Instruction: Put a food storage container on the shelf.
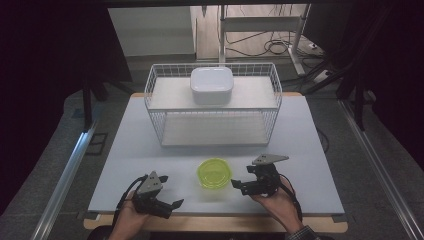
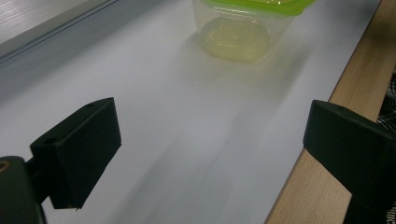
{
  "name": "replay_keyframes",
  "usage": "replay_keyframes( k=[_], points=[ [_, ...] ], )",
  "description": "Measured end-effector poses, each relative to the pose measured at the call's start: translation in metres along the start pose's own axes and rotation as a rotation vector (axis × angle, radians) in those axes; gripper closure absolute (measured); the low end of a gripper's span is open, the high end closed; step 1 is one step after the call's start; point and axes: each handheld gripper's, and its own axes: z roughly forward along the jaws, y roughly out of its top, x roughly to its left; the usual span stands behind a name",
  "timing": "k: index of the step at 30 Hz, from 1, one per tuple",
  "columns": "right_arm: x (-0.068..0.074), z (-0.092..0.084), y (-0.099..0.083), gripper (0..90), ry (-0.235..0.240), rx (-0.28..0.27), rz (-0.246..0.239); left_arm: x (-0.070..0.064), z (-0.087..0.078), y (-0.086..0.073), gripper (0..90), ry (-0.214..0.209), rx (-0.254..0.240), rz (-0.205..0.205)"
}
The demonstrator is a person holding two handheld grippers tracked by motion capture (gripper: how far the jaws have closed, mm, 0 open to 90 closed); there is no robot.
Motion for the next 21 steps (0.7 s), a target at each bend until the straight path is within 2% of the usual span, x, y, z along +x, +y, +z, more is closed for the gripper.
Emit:
replay_keyframes(
  k=[4, 7, 12, 18, 21],
  points=[
    [-0.001, 0.001, 0.005, 23.4, 0.012, -0.015, 0.006, 0.000, 0.000, 0.000, 3.8, 0.002, 0.001, 0.001],
    [-0.003, 0.003, 0.009, 25.9, 0.039, -0.022, 0.024, 0.000, 0.000, 0.000, 3.8, 0.006, -0.001, 0.003],
    [-0.009, 0.010, 0.013, 28.9, 0.084, -0.013, 0.104, 0.000, 0.000, 0.000, 3.9, 0.010, -0.004, 0.005],
    [-0.017, 0.018, 0.018, 41.9, 0.131, 0.007, 0.198, -0.001, 0.001, 0.001, 3.9, 0.011, -0.003, 0.008],
    [-0.017, 0.024, 0.022, 49.1, 0.131, 0.017, 0.219, -0.001, 0.000, 0.001, 3.9, 0.010, -0.003, 0.009]
  ],
)
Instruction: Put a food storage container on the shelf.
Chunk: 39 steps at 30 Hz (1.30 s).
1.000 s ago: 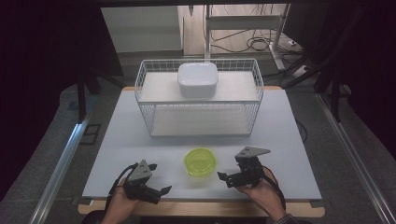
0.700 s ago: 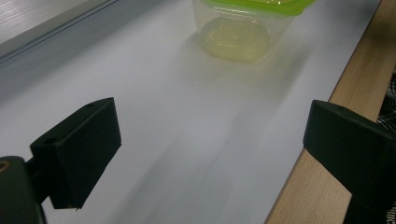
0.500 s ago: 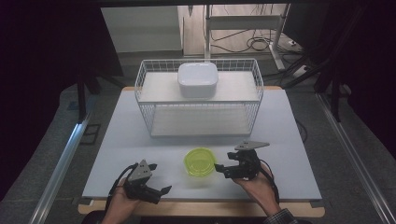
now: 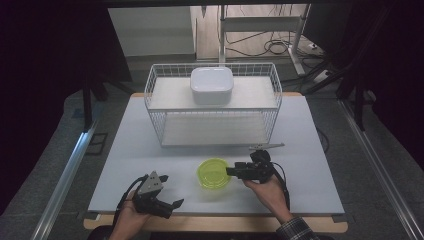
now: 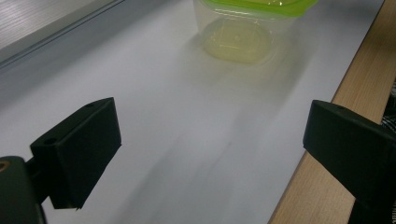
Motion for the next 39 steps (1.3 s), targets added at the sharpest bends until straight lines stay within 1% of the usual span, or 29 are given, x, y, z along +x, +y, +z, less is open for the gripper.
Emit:
replay_keyframes(
  k=[3, 4, 6, 8, 10, 14, 16, 17, 19, 20, 23, 25, 28, 39],
  points=[
    [-0.001, 0.005, 0.003, 54.9, 0.002, 0.015, 0.022, 0.000, 0.000, 0.000, 3.8, -0.001, 0.000, 0.001],
    [-0.002, 0.007, 0.004, 58.0, 0.003, 0.017, 0.032, 0.000, 0.000, 0.000, 3.8, -0.001, 0.000, 0.001],
    [-0.004, 0.010, 0.005, 60.7, 0.012, 0.019, 0.050, 0.000, 0.000, 0.000, 3.9, -0.002, 0.001, 0.003],
    [-0.006, 0.012, 0.007, 64.2, 0.020, 0.026, 0.080, -0.001, 0.000, 0.000, 3.9, -0.003, 0.002, 0.004],
    [-0.009, 0.014, 0.008, 67.7, 0.048, 0.033, 0.112, -0.001, 0.000, 0.000, 3.8, -0.003, 0.003, 0.005],
    [-0.013, 0.017, 0.010, 76.0, 0.079, 0.048, 0.176, -0.001, 0.000, 0.000, 3.9, -0.004, 0.003, 0.006],
    [-0.015, 0.018, 0.010, 79.7, 0.103, 0.054, 0.204, -0.001, 0.000, 0.000, 3.8, -0.004, 0.003, 0.006],
    [-0.015, 0.019, 0.010, 80.2, 0.115, 0.057, 0.209, -0.001, 0.000, 0.000, 3.8, -0.004, 0.003, 0.006],
    [-0.013, 0.019, 0.011, 80.4, 0.111, 0.062, 0.210, -0.001, 0.000, 0.000, 3.9, -0.004, 0.003, 0.006],
    [-0.013, 0.018, 0.012, 80.7, 0.116, 0.062, 0.210, -0.001, 0.000, 0.000, 3.9, -0.004, 0.003, 0.007],
    [-0.012, 0.017, 0.012, 81.3, 0.149, 0.057, 0.230, -0.001, 0.000, 0.000, 3.9, -0.005, 0.003, 0.007],
    [-0.011, 0.015, 0.013, 81.4, 0.138, 0.050, 0.218, -0.001, 0.000, 0.000, 3.8, -0.005, 0.003, 0.007],
    [-0.011, 0.013, 0.013, 81.6, 0.131, 0.040, 0.214, -0.001, 0.000, 0.000, 3.9, -0.004, 0.002, 0.007],
    [-0.012, -0.004, 0.020, 81.6, 0.168, -0.020, 0.229, -0.001, 0.000, 0.000, 3.8, -0.003, -0.001, 0.004]
  ],
)
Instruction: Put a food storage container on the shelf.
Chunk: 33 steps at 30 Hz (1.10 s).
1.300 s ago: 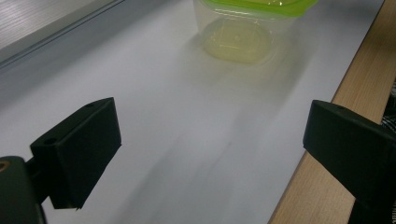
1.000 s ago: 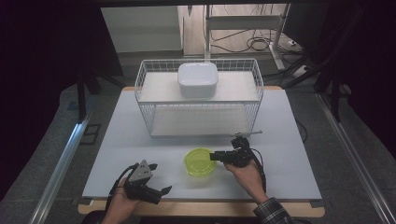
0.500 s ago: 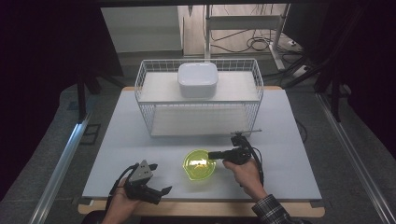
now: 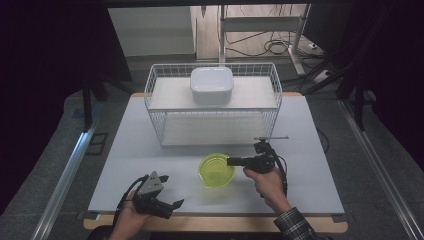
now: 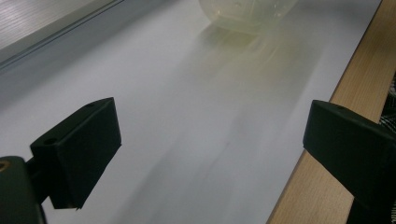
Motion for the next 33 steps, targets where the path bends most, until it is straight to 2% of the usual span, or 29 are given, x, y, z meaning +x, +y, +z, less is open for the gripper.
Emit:
replay_keyframes(
  k=[13, 33],
  points=[
    [0.013, -0.022, 0.015, 81.6, 0.028, -0.065, -0.021, 0.000, 0.000, 0.000, 3.9, 0.000, -0.001, 0.001],
    [0.045, -0.059, 0.057, 81.7, 0.041, -0.147, -0.059, 0.002, -0.003, 0.001, 3.9, 0.005, -0.020, -0.008]
  ],
)
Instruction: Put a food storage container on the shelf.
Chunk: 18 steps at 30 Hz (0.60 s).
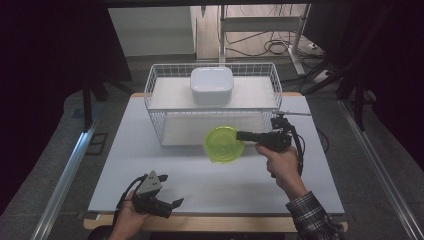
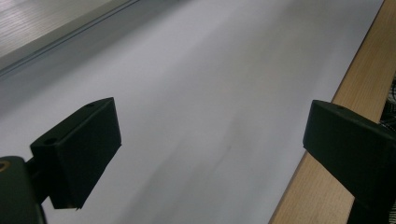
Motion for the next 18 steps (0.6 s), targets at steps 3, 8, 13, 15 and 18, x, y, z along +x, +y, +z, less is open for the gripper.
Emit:
replay_keyframes(
  k=[3, 8, 13, 15, 18],
  points=[
    [0.005, -0.003, 0.007, 81.7, 0.002, -0.010, -0.005, 0.001, 0.000, 0.000, 3.8, 0.000, -0.001, -0.002],
    [0.012, -0.008, 0.017, 81.7, 0.011, -0.023, -0.012, 0.001, 0.000, 0.000, 3.8, 0.001, -0.004, -0.002],
    [0.019, -0.014, 0.028, 81.7, 0.027, -0.044, -0.008, 0.001, 0.000, 0.000, 3.8, -0.001, -0.001, -0.001],
    [0.021, -0.016, 0.033, 81.6, 0.039, -0.052, -0.006, 0.001, 0.000, 0.000, 3.9, -0.001, -0.004, -0.003],
    [0.025, -0.019, 0.040, 81.7, 0.046, -0.068, -0.005, 0.001, 0.000, 0.000, 3.8, -0.002, -0.002, -0.002]
  ],
)
